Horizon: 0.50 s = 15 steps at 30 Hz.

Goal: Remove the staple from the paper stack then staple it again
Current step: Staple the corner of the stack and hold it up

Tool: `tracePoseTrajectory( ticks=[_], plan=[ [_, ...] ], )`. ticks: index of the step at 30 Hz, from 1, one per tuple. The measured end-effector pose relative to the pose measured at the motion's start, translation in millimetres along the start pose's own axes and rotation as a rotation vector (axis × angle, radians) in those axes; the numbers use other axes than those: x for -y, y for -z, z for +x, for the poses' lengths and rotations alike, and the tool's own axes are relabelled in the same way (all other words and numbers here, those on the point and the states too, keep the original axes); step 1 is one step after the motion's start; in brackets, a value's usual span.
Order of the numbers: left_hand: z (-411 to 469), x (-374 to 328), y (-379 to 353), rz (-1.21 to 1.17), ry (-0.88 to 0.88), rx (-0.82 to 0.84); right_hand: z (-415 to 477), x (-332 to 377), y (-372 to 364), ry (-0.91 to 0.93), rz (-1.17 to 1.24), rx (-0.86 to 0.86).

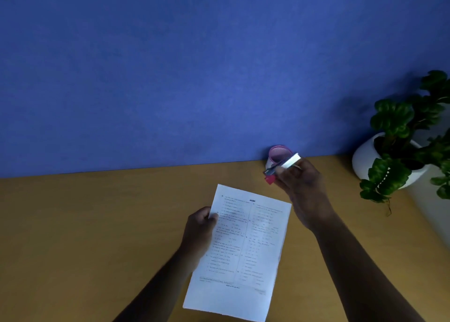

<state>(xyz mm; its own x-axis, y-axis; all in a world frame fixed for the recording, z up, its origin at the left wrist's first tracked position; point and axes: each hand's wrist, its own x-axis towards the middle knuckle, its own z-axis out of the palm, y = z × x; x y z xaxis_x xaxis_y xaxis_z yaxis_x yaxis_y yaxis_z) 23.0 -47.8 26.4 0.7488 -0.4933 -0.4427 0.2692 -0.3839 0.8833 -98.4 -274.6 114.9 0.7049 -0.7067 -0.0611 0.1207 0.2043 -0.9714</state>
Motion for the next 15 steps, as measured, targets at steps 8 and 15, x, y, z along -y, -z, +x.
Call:
tracePoseTrajectory(
  ticks=[8, 15],
  plan=[
    [-17, -10, 0, 0.166, -0.140, 0.127, -13, 8, -36, -0.103, -0.401, 0.050],
    [-24, -12, 2, 0.209, -0.203, 0.138, -22, 0, -39, -0.125, -0.628, 0.084]
  ],
)
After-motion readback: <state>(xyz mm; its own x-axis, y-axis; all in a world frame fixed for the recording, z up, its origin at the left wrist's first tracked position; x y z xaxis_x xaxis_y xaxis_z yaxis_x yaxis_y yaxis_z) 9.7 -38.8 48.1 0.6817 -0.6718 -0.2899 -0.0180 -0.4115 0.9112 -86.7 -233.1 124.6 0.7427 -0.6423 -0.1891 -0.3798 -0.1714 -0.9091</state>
